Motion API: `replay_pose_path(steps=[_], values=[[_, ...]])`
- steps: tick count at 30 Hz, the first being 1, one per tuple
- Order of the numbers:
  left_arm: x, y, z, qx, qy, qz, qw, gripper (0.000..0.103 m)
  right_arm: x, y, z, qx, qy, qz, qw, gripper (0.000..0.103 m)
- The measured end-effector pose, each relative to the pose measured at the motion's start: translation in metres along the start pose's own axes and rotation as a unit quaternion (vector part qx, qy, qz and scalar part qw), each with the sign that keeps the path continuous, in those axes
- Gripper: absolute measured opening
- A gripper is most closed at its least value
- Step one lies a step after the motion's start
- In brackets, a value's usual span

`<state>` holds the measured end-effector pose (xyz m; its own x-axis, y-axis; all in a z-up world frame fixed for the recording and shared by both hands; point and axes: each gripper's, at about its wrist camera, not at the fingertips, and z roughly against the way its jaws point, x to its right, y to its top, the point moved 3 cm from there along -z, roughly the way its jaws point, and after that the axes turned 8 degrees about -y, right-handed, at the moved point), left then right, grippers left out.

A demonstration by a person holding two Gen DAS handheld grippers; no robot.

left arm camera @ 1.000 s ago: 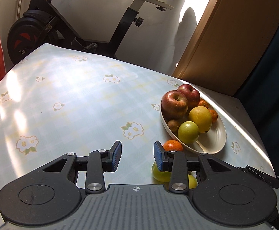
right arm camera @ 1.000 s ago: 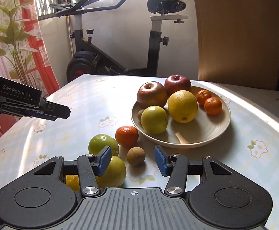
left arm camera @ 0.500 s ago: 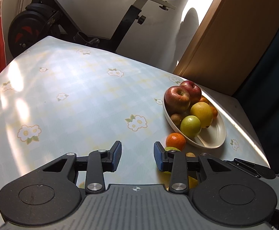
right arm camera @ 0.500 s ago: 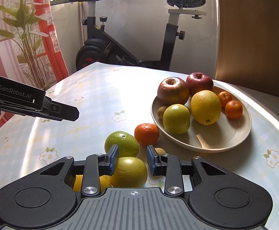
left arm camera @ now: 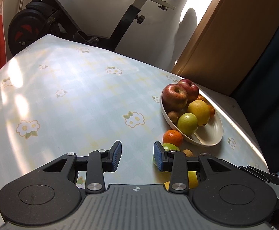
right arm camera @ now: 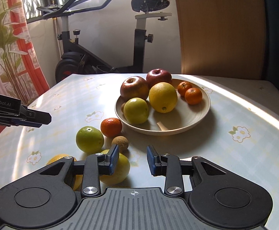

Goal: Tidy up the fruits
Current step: 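Withdraw the left gripper from the plate toward the remaining fruit, then close the right gripper on a large yellow grapefruit and lift it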

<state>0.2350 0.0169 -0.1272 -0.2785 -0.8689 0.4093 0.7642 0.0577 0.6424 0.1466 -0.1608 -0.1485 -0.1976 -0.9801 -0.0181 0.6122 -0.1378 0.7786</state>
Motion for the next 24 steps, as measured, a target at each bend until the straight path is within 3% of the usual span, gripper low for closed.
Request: replay_pose_path(steps=[7,11,15,20,24], values=[[0.005,-0.003,0.004,-0.001,-0.003,-0.008,1.0,0.039,0.016,-0.008,0.007,0.013,-0.019,-0.025,0.999,0.032],[0.007,-0.003,0.008,0.002,-0.003,-0.012,0.9999,0.039,0.017,-0.007,0.016,0.043,0.002,-0.039,0.998,0.034],[0.008,-0.004,0.009,0.002,-0.002,-0.014,0.9999,0.039,-0.002,-0.007,0.01,0.044,0.023,0.008,0.999,0.046],[0.008,-0.006,0.01,-0.002,-0.001,-0.016,0.9999,0.039,-0.027,-0.013,-0.01,0.022,0.036,0.072,0.997,0.046],[0.007,-0.006,0.012,-0.001,0.002,-0.016,0.9999,0.039,-0.03,-0.013,-0.022,0.011,0.044,0.074,0.996,0.045]])
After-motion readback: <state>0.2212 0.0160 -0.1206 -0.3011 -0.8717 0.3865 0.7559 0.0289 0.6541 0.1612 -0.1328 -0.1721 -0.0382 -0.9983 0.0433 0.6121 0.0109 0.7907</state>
